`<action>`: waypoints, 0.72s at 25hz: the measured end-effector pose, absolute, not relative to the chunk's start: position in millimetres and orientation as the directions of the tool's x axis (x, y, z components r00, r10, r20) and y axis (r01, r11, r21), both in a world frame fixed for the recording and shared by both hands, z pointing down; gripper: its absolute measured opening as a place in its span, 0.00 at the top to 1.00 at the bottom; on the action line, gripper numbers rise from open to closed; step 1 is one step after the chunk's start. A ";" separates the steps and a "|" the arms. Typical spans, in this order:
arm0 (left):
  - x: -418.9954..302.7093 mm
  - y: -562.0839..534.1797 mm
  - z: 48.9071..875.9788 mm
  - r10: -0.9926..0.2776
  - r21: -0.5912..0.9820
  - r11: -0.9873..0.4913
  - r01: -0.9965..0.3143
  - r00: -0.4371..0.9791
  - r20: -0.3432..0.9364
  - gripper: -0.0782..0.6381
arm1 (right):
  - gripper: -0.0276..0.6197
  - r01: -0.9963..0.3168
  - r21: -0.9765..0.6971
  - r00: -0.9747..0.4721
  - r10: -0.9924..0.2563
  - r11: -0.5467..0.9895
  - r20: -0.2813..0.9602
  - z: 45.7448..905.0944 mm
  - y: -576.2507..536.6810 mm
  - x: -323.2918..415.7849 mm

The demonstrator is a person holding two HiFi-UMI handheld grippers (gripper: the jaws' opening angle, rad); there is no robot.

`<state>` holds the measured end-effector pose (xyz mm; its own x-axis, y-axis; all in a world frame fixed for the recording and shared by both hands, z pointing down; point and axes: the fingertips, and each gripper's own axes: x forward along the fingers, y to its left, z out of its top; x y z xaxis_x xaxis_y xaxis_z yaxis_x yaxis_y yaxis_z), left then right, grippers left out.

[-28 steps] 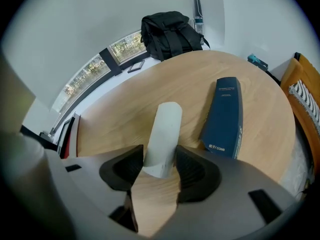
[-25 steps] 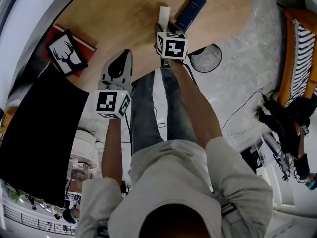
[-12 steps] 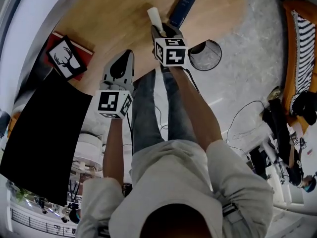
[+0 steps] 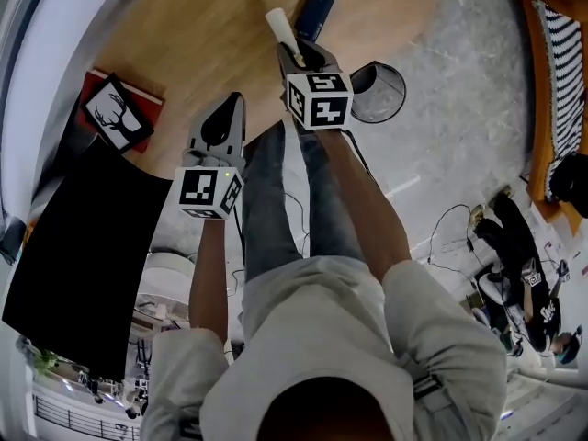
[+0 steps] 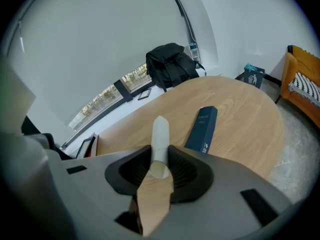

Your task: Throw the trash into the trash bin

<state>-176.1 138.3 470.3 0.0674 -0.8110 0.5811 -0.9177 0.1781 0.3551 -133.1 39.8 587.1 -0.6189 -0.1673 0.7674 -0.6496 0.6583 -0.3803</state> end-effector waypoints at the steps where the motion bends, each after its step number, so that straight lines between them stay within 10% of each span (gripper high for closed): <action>1: -173.4 136.0 469.2 -0.811 0.354 0.172 -0.919 0.071 0.580 0.87 | 0.77 -0.655 -0.380 -0.622 -0.181 0.653 0.761 581.8 36.4 -126.8; 18: -45.2 43.5 455.7 -0.757 0.351 -0.195 -0.916 0.368 0.539 0.87 | 0.77 -0.900 -0.320 -0.421 -0.402 0.296 0.813 588.3 5.8 92.3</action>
